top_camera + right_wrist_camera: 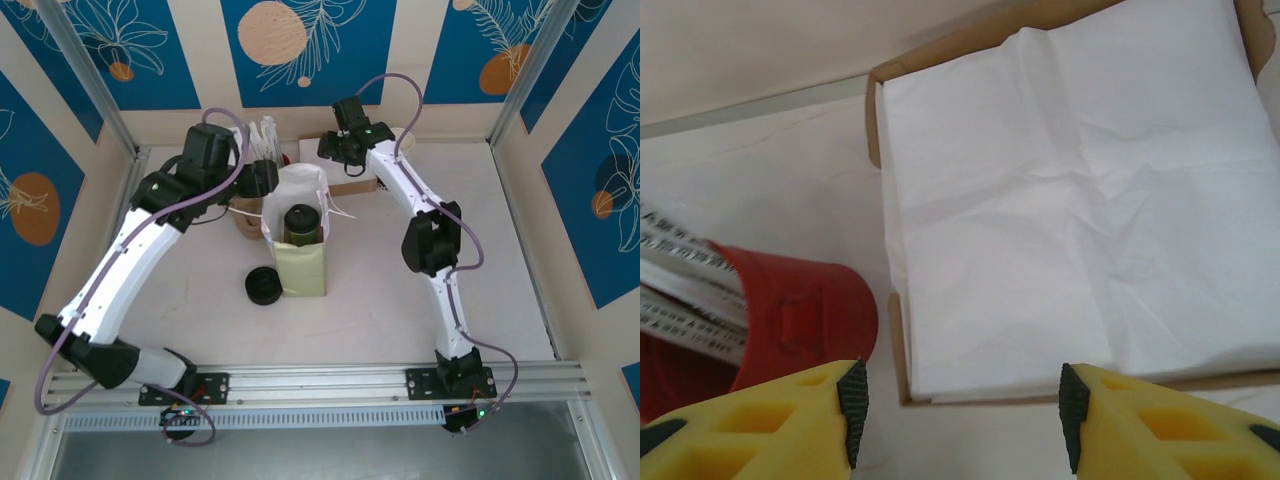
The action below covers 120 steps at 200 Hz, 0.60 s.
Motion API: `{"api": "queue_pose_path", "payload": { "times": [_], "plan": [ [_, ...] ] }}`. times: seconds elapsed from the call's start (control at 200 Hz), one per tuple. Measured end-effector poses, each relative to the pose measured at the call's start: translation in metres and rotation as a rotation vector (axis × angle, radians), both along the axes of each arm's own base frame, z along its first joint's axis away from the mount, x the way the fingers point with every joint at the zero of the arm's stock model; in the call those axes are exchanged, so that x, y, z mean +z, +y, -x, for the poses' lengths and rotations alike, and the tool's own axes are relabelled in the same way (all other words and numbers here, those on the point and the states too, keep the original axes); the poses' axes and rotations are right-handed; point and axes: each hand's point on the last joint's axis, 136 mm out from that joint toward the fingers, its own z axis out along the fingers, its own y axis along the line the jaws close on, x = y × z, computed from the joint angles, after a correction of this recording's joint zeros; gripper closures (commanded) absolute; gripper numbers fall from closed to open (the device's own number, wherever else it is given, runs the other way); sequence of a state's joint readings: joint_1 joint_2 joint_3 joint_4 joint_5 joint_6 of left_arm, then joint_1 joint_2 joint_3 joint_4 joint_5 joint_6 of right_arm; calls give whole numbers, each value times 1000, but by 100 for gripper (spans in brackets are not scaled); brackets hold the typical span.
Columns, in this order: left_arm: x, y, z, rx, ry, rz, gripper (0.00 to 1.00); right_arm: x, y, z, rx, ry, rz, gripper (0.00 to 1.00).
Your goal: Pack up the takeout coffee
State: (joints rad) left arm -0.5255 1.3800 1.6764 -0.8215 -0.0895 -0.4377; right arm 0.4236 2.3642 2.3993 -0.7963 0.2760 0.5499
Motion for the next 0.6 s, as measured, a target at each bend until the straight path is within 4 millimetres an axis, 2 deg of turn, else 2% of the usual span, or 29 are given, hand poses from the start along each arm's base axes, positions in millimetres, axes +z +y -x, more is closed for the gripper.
{"api": "queue_pose_path", "payload": {
  "times": [0.105, 0.24, 0.405, 0.525, 0.6],
  "plan": [
    [4, 10, 8, 11, -42, -7, 29, -10, 0, -7, -4, 5, 16, 44],
    [-7, 23, 18, 35, -51, -38, 29, -15, -3, -12, -7, -9, 43, 44],
    [-12, 38, 32, 64, -64, -54, 30, -23, 0, -31, -7, -59, 66, 44],
    [-9, 47, 42, 81, -87, -51, 29, -40, 2, -46, -5, -81, 89, 43],
    [-7, 52, 47, 90, -99, -49, 29, -59, 2, -50, 1, -72, 119, 42]
  ]
}}
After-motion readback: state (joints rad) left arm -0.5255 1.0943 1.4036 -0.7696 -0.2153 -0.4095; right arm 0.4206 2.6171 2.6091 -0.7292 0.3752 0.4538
